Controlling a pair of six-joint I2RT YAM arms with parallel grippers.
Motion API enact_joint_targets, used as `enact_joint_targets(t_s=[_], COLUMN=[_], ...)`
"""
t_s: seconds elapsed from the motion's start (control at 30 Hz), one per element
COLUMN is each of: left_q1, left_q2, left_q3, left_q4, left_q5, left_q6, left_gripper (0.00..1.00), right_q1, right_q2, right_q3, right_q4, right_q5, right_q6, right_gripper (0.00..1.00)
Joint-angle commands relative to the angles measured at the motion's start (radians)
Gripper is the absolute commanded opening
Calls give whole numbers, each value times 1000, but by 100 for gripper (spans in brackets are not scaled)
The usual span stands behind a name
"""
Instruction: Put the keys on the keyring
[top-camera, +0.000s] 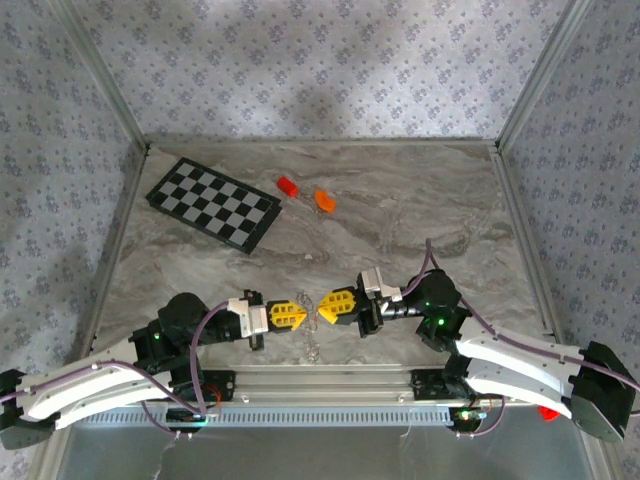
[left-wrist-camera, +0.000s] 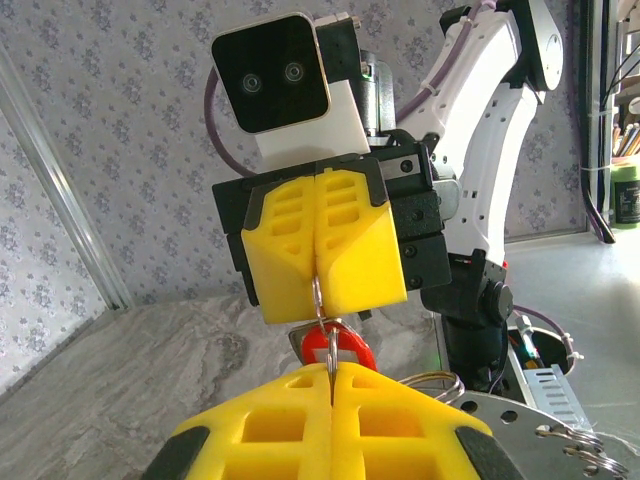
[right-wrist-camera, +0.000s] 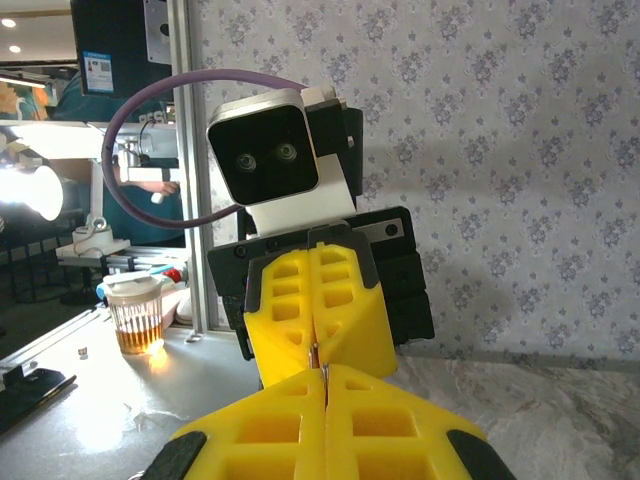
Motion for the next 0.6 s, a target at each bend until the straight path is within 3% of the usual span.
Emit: enact_joint_targets(t_s=[0.0, 0.57], left_q1=[-10, -10], left_q2=[0, 0], left_q3=[17, 20], left_q4=[57, 57], left_q5=[14, 17], left_q6=[-11, -11], left_gripper=[0, 0], right_q1=[9, 13], right_q2=[-2, 7], right_q3=[26, 38], right_q4=[48, 8], right_q5=[-36, -26], right_q6=[4, -21], right_gripper=[0, 0])
